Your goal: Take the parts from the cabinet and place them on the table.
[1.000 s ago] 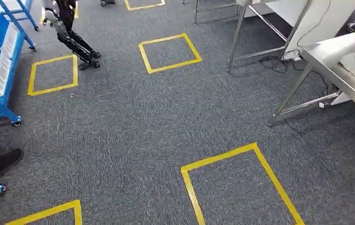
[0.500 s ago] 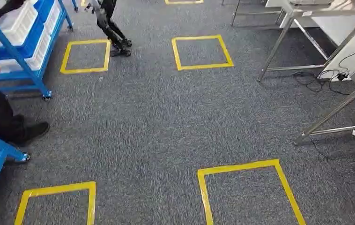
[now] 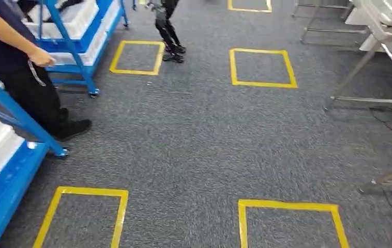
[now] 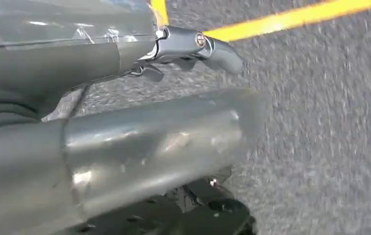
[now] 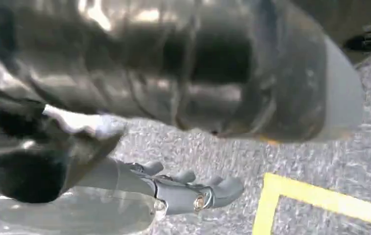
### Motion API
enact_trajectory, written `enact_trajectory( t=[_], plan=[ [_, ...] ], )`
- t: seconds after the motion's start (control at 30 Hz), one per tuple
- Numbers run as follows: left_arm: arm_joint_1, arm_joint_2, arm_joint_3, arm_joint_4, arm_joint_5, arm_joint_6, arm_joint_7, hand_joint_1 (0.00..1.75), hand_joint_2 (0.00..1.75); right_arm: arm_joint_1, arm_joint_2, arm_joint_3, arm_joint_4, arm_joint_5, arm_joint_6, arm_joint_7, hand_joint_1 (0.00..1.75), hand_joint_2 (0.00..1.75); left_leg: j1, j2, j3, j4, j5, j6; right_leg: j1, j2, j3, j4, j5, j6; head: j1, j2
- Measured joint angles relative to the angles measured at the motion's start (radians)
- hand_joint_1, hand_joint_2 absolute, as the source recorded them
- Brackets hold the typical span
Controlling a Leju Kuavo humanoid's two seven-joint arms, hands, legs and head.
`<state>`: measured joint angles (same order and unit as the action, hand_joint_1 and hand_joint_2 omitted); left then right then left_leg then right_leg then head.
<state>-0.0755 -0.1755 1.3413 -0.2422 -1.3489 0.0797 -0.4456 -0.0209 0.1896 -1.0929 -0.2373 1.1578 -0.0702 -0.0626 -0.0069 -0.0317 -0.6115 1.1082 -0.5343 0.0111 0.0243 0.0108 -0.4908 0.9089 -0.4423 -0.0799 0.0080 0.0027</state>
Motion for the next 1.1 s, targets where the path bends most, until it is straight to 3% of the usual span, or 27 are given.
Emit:
enact_trajectory(
  t=[0.07, 0.1, 0.13, 0.2, 0.23, 0.27, 0.3, 0.33, 0.4, 0.43, 0.47, 0.5, 0.53, 0.57, 0.6, 0.63, 0.7, 0.73, 0.77, 0.9, 0.93, 0.97, 1.0, 1.07, 1.1],
  plan=[
    [-0.004, 0.002, 0.000, 0.000, 0.001, 0.000, 0.000, 0.00, 0.00, 0.001, 0.001, 0.000, 0.001, 0.000, 0.000, 0.000, 0.00, 0.00, 0.017, 0.018, -0.071, 0.128, -0.050, -0.019, -0.005, -0.033, 0.002, 0.005, -0.010, 0.013, 0.000, 0.000],
    [-0.003, 0.004, 0.000, 0.000, 0.002, 0.000, 0.000, 0.00, 0.00, 0.000, 0.001, 0.000, 0.002, 0.000, 0.000, 0.000, 0.00, 0.00, 0.025, 0.021, -0.086, 0.150, -0.046, -0.029, -0.010, -0.047, 0.002, 0.011, -0.017, 0.021, 0.000, 0.000],
    [0.000, 0.004, 0.000, 0.000, 0.002, 0.000, 0.000, 0.00, 0.00, -0.001, 0.002, 0.000, 0.002, 0.000, 0.001, 0.000, 0.00, 0.00, 0.034, 0.026, -0.074, 0.120, -0.015, -0.042, -0.017, -0.059, 0.001, 0.021, -0.025, 0.032, 0.000, 0.000],
    [0.004, 0.008, 0.000, 0.000, 0.002, 0.000, 0.000, 0.00, 0.00, -0.002, 0.002, 0.000, 0.003, 0.000, 0.001, 0.000, 0.00, 0.00, 0.051, 0.042, 0.005, -0.033, 0.070, -0.067, -0.035, -0.076, -0.001, 0.051, -0.048, 0.052, 0.000, 0.000],
    [0.003, 0.009, 0.000, 0.000, 0.002, 0.000, -0.001, 0.00, 0.00, -0.003, 0.002, -0.001, 0.003, 0.000, 0.001, 0.000, 0.00, 0.00, 0.057, 0.069, 0.039, -0.107, 0.084, -0.081, -0.041, -0.086, -0.005, 0.073, -0.063, 0.065, 0.000, 0.000],
    [0.001, 0.006, -0.001, 0.000, 0.002, 0.000, -0.002, 0.00, 0.00, -0.004, -0.003, -0.002, 0.002, 0.000, 0.001, 0.000, 0.00, 0.00, 0.044, 0.070, 0.033, -0.081, 0.076, -0.075, -0.031, -0.088, -0.011, 0.085, -0.075, 0.078, -0.003, 0.000],
    [0.000, 0.008, -0.001, 0.000, 0.002, 0.000, -0.003, 0.00, 0.00, -0.005, -0.001, -0.003, 0.002, 0.000, 0.002, 0.000, 0.00, 0.00, 0.044, 0.059, 0.033, -0.083, 0.073, -0.044, -0.032, -0.090, -0.012, 0.097, -0.081, 0.083, -0.001, 0.000],
    [0.002, 0.013, -0.001, 0.000, 0.002, 0.000, -0.005, 0.00, 0.00, -0.011, 0.001, -0.003, 0.003, 0.000, 0.003, -0.001, 0.00, 0.00, 0.040, 0.057, 0.030, -0.079, 0.070, -0.028, -0.034, -0.091, -0.011, 0.096, -0.081, 0.086, 0.000, 0.000],
    [0.002, 0.016, -0.001, 0.000, 0.002, 0.000, -0.005, 0.00, 0.00, -0.016, 0.002, -0.003, 0.003, 0.000, 0.005, -0.002, 0.00, 0.00, 0.035, 0.045, 0.028, -0.081, 0.072, -0.010, -0.042, -0.098, -0.007, 0.095, -0.082, 0.094, 0.000, 0.000],
    [0.002, 0.018, -0.001, -0.001, 0.002, 0.000, -0.005, 0.00, 0.00, -0.015, 0.003, -0.004, 0.003, 0.001, 0.006, -0.002, 0.00, 0.00, 0.037, 0.039, 0.029, -0.084, 0.075, 0.000, -0.048, -0.074, -0.008, 0.109, -0.099, 0.101, 0.000, 0.000],
    [0.002, 0.019, -0.002, -0.001, 0.002, 0.000, -0.005, 0.00, 0.00, -0.014, 0.003, -0.004, 0.003, 0.001, 0.006, -0.002, 0.00, 0.00, 0.035, 0.036, 0.028, -0.084, 0.076, 0.006, -0.049, -0.041, -0.030, 0.153, -0.135, 0.100, 0.000, 0.000],
    [0.001, 0.020, -0.002, -0.002, 0.002, 0.000, -0.005, 0.00, 0.00, -0.013, 0.003, -0.005, 0.004, 0.001, 0.007, -0.002, 0.00, 0.00, 0.033, 0.030, 0.025, -0.084, 0.077, 0.010, -0.047, -0.026, -0.068, 0.230, -0.180, 0.097, 0.000, 0.000],
    [0.000, 0.021, -0.002, -0.002, 0.002, 0.000, -0.005, 0.00, 0.00, -0.013, 0.003, -0.005, 0.005, 0.001, 0.008, -0.002, 0.00, 0.00, 0.029, 0.023, 0.022, -0.084, 0.078, 0.013, -0.045, -0.020, -0.113, 0.323, -0.222, 0.095, 0.000, 0.000],
    [0.000, 0.022, -0.002, -0.002, 0.002, 0.000, -0.005, 0.00, 0.00, -0.013, 0.003, -0.005, 0.006, 0.001, 0.008, -0.002, 0.00, 0.00, 0.024, 0.015, 0.020, -0.084, 0.079, 0.015, -0.044, -0.018, -0.152, 0.396, -0.246, 0.091, 0.000, 0.000],
    [0.001, 0.022, -0.002, -0.002, 0.002, 0.000, -0.005, 0.00, 0.00, -0.012, 0.003, -0.005, 0.006, 0.001, 0.010, -0.002, 0.00, 0.00, 0.019, 0.005, 0.020, -0.084, 0.079, 0.016, -0.041, -0.017, -0.174, 0.434, -0.246, 0.085, 0.000, 0.000],
    [0.002, 0.023, -0.002, -0.002, 0.002, 0.002, -0.005, 0.00, 0.00, -0.012, 0.004, -0.006, 0.006, 0.001, 0.011, -0.002, 0.00, 0.00, 0.016, -0.005, 0.021, -0.084, 0.079, 0.016, -0.036, -0.015, -0.172, 0.420, -0.219, 0.076, 0.000, 0.000],
    [0.002, 0.025, -0.002, -0.002, 0.002, 0.007, -0.005, 0.00, 0.00, -0.012, 0.004, -0.006, 0.007, 0.002, 0.016, -0.003, 0.00, 0.00, 0.015, -0.028, 0.026, -0.084, 0.079, 0.016, -0.023, -0.002, -0.106, 0.267, -0.118, 0.056, 0.000, 0.000],
    [0.002, 0.026, -0.002, -0.002, 0.002, 0.008, -0.005, 0.00, 0.00, -0.012, 0.004, -0.006, 0.007, 0.003, 0.018, -0.004, 0.00, 0.00, 0.016, -0.037, 0.028, -0.084, 0.079, 0.016, -0.015, 0.021, -0.062, 0.169, -0.070, 0.046, 0.000, 0.000],
    [0.001, 0.026, -0.002, -0.003, 0.002, 0.009, -0.005, 0.00, 0.00, -0.011, 0.004, -0.006, 0.007, 0.005, 0.018, -0.006, 0.00, 0.00, 0.016, -0.043, 0.025, -0.084, 0.080, 0.013, -0.009, 0.066, -0.043, 0.121, -0.073, 0.037, 0.000, 0.000],
    [0.008, 0.041, -0.002, -0.010, 0.002, 0.010, -0.006, 0.00, 0.00, -0.018, 0.013, -0.006, 0.009, 0.011, 0.024, -0.008, 0.00, 0.00, 0.019, -0.072, 0.019, -0.095, 0.093, -0.008, -0.005, 0.027, -0.042, 0.103, -0.059, 0.035, 0.000, 0.000],
    [0.006, 0.049, -0.002, -0.013, 0.000, 0.010, -0.007, 0.00, 0.00, -0.018, 0.018, -0.006, 0.010, 0.012, 0.025, -0.007, 0.00, 0.00, 0.018, -0.060, 0.016, -0.082, 0.084, -0.007, -0.020, 0.015, -0.035, 0.085, -0.049, 0.035, -0.001, 0.000],
    [0.007, 0.052, -0.002, -0.013, 0.000, 0.010, -0.008, 0.00, 0.00, -0.016, 0.019, -0.006, 0.010, 0.012, 0.027, -0.006, 0.00, 0.00, 0.013, -0.020, 0.003, -0.053, 0.056, -0.010, -0.016, 0.005, -0.031, 0.076, -0.045, 0.029, 0.000, 0.000],
    [0.006, 0.054, -0.003, -0.014, -0.001, 0.009, -0.010, 0.00, 0.00, -0.015, 0.022, -0.006, 0.011, 0.012, 0.028, -0.005, 0.00, 0.00, 0.012, 0.002, -0.023, 0.004, 0.017, -0.013, -0.015, -0.006, -0.032, 0.075, -0.043, 0.026, -0.001, 0.000],
    [0.005, 0.060, -0.003, -0.015, -0.002, 0.009, -0.010, 0.00, 0.00, -0.014, 0.024, -0.007, 0.012, 0.012, 0.029, -0.003, 0.00, 0.00, 0.015, 0.018, -0.093, 0.164, -0.061, -0.023, -0.014, -0.030, -0.037, 0.080, -0.045, 0.024, -0.001, 0.000],
    [0.006, 0.062, -0.003, -0.017, -0.002, 0.009, -0.010, 0.00, 0.00, -0.014, 0.025, -0.007, 0.012, 0.012, 0.029, -0.002, 0.00, 0.00, 0.017, 0.020, -0.110, 0.207, -0.071, -0.028, -0.014, -0.039, -0.040, 0.082, -0.046, 0.024, -0.001, 0.000]
  ],
)
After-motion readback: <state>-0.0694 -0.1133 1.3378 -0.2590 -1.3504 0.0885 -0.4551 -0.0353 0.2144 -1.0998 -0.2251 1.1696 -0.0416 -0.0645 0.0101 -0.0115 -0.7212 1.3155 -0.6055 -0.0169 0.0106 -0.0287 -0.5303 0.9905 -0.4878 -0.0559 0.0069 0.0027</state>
